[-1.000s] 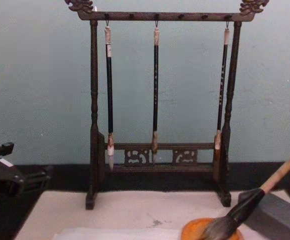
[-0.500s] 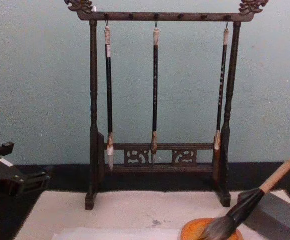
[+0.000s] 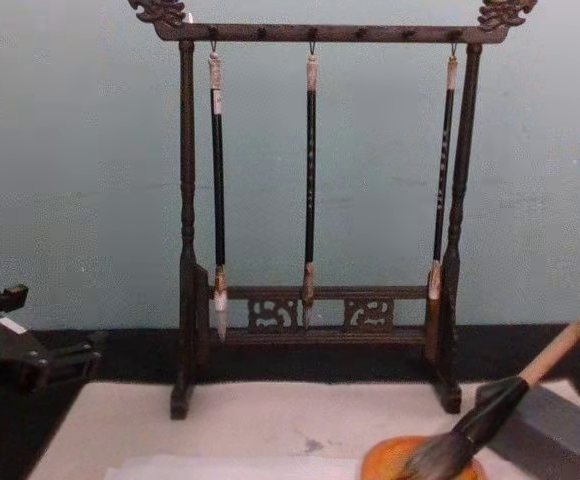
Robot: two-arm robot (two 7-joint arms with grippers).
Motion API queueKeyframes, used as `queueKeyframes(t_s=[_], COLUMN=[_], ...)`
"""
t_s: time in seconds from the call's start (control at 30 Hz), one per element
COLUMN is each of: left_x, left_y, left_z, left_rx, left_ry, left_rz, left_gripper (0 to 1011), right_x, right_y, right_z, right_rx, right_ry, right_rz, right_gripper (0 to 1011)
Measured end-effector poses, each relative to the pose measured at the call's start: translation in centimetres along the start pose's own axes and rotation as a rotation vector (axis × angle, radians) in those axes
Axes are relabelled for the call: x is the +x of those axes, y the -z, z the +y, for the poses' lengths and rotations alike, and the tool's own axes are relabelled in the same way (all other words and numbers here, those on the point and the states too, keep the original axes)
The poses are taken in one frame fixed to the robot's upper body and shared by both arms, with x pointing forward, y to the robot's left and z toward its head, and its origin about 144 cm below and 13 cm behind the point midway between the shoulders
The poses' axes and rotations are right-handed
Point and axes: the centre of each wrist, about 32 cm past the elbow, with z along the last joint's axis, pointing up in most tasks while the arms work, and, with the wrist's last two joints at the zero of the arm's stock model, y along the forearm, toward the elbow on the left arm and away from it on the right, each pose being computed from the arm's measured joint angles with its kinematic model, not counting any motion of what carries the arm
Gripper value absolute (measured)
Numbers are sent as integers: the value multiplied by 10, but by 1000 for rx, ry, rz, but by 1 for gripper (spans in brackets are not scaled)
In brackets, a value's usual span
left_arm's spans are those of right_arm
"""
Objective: Pick up the brush from the inkstone, write on the paper, then place the brush back to its original position.
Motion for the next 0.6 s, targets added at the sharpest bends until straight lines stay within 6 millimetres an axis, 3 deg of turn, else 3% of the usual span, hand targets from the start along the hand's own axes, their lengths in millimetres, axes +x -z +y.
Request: queueKeyframes(t_s=[0.2, 0.6], left_x=[0, 0], left_y=[0, 0], left_z=[0, 0], left_rx=[0, 0], left_ry=[0, 0], left_rz=[0, 0], left_gripper=[1010, 1010], right_x=[7, 18], right_y=[-8, -7], right_z=[34, 67], right_rx=[-45, -86], right_ry=[-24, -3], right_rz=[15, 32], right_gripper=[1000, 1000])
